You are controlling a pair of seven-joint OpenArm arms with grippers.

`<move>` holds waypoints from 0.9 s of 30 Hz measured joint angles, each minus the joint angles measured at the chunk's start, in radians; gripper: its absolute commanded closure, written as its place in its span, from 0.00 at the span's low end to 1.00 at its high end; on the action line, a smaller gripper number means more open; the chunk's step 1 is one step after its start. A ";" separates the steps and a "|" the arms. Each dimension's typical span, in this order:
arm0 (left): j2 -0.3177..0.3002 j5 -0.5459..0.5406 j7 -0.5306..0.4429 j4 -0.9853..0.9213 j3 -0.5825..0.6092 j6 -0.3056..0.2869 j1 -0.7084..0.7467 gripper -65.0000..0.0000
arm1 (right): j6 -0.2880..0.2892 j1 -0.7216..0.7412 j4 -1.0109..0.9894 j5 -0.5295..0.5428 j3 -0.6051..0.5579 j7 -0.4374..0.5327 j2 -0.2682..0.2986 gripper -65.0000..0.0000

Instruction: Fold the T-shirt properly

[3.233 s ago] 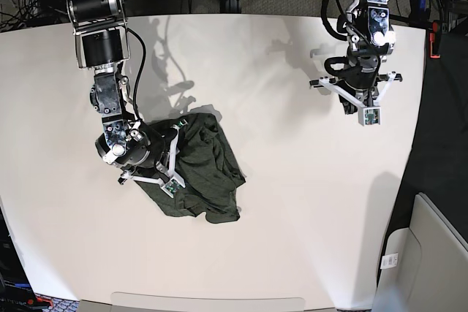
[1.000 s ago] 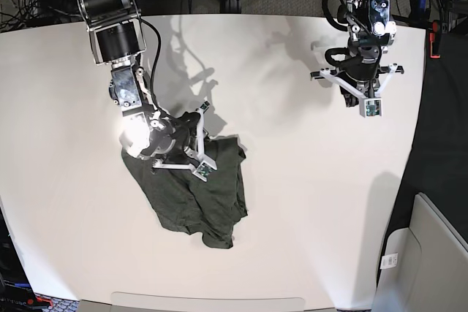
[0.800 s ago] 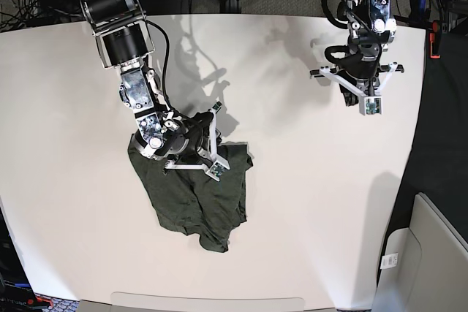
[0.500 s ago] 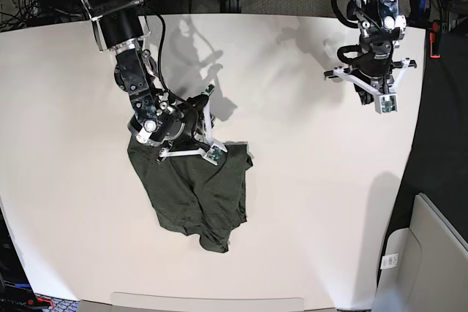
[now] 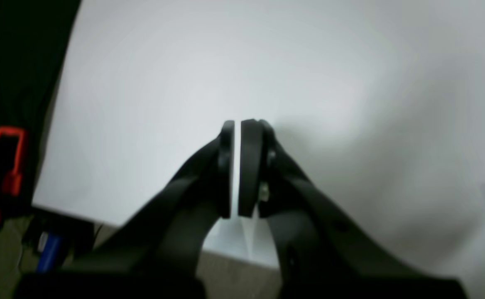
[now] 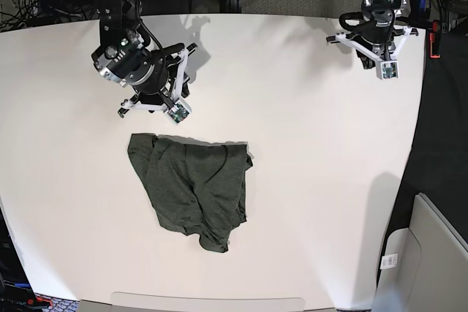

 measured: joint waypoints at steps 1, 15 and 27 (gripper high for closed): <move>0.000 0.000 -0.011 0.000 0.000 0.005 0.008 0.99 | 0.000 -0.024 0.029 0.013 0.010 0.000 0.000 0.82; 0.002 -0.003 -0.189 0.001 -0.068 -0.003 0.232 0.99 | -0.007 -0.286 0.058 0.416 0.327 -0.003 0.047 0.91; 0.001 -0.003 -0.194 0.002 -0.066 -0.004 0.337 0.99 | -0.011 -0.478 0.060 0.733 0.485 -0.004 0.189 0.99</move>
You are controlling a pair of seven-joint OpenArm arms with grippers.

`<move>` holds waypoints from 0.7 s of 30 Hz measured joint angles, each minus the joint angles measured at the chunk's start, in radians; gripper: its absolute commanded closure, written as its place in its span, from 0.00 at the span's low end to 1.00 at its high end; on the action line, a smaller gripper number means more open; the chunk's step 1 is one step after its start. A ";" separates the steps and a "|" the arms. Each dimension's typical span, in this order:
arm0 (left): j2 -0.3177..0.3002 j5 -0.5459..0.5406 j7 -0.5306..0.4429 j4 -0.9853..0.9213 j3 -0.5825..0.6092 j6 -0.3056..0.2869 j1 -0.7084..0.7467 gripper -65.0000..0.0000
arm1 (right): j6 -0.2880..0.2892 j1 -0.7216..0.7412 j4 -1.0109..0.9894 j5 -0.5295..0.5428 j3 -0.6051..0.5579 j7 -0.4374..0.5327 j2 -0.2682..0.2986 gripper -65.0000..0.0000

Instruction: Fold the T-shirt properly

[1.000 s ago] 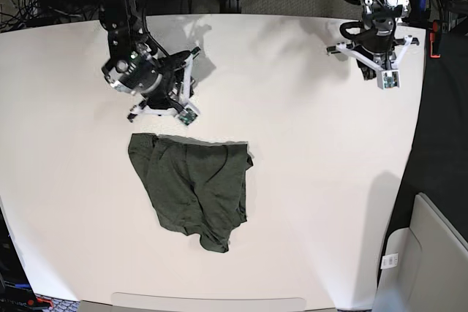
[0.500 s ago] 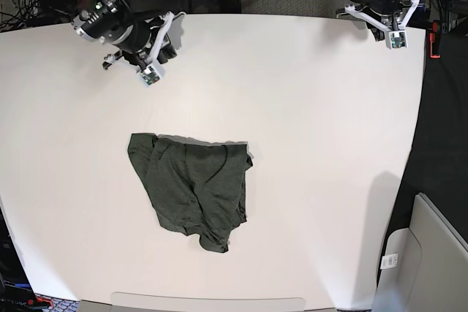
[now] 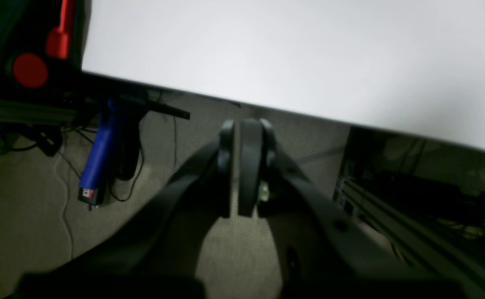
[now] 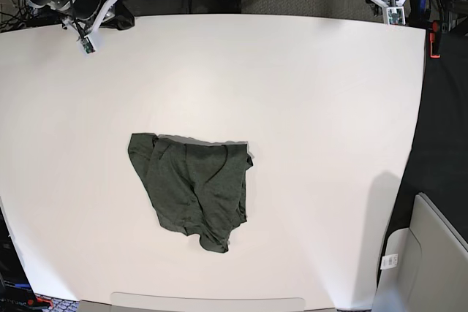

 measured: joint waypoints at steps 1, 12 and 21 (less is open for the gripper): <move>-0.001 0.000 0.001 0.000 0.000 0.000 0.014 0.99 | 0.000 -0.018 0.001 0.016 -0.001 0.003 0.011 0.99; -0.016 -0.057 0.124 -0.032 0.043 0.000 0.097 0.99 | -0.168 -0.238 0.000 0.017 -0.002 0.003 0.045 0.99; -0.028 -0.104 0.123 -0.245 0.178 0.000 -0.003 0.99 | -0.257 -0.192 -0.162 -0.317 -0.009 0.017 -0.056 1.00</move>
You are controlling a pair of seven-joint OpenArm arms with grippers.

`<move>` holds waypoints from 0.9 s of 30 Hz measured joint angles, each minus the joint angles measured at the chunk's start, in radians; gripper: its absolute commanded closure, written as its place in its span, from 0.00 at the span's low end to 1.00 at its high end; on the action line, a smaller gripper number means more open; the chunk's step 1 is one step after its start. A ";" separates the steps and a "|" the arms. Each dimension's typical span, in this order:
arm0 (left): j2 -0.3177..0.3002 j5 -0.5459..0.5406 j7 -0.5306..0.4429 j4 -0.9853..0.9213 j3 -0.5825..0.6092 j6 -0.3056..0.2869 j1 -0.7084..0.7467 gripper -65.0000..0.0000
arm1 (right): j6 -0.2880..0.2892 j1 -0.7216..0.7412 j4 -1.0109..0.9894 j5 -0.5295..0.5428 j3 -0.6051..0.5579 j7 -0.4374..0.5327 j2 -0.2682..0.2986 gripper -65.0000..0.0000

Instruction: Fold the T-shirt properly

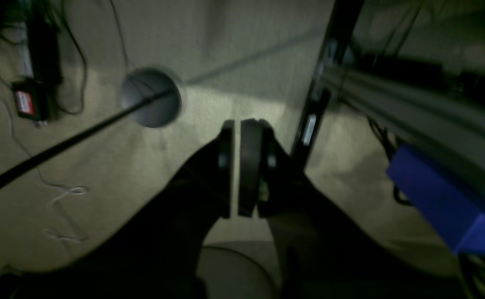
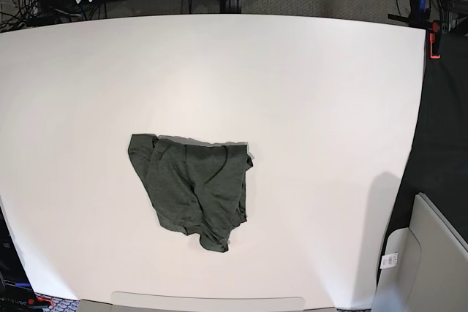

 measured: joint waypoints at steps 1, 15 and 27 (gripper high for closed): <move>0.001 -0.005 -0.005 -0.035 0.011 -0.005 -0.032 0.99 | -0.005 0.030 -0.059 -0.053 0.000 -0.004 -0.018 1.00; 0.060 0.003 -0.130 -0.488 0.040 0.003 -0.268 0.99 | -0.003 0.306 -0.616 -0.322 -0.301 0.368 -0.021 1.00; 0.075 0.005 -0.288 -0.859 0.156 0.002 -0.445 0.99 | -0.020 0.559 -1.076 -0.482 -0.302 0.587 -0.101 1.00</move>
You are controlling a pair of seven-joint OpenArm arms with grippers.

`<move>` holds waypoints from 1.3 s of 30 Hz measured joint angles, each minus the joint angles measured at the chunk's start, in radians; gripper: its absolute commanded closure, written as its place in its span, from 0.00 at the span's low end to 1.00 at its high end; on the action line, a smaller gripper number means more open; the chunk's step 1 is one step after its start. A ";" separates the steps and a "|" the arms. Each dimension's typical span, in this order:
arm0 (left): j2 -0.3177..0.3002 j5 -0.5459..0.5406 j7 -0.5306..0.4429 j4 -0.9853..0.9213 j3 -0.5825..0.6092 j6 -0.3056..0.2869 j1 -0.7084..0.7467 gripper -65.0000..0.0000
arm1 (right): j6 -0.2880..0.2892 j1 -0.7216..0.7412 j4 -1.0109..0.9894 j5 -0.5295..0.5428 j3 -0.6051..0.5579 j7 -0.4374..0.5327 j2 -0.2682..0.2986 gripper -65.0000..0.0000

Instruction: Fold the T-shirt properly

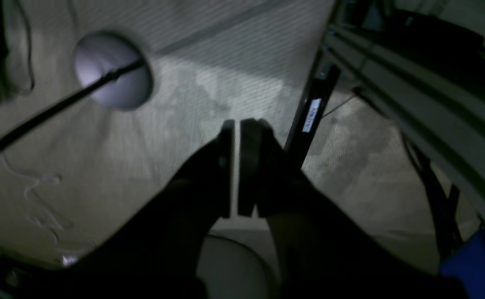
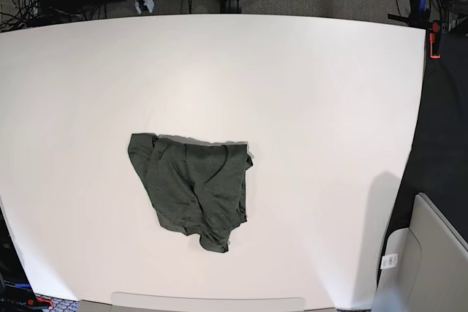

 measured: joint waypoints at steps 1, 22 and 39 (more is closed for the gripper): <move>0.003 0.000 -0.011 -0.033 0.016 0.000 -0.016 0.99 | -0.002 0.014 -0.020 -0.034 0.000 0.026 -0.013 1.00; 0.163 0.000 -0.101 -0.362 0.037 0.010 -0.174 0.99 | -0.377 0.139 -0.343 -0.171 0.000 0.284 -0.177 0.99; 0.174 0.001 -0.101 -0.364 0.031 0.017 -0.172 0.99 | -0.406 0.041 -0.372 -0.112 0.009 0.318 -0.125 0.99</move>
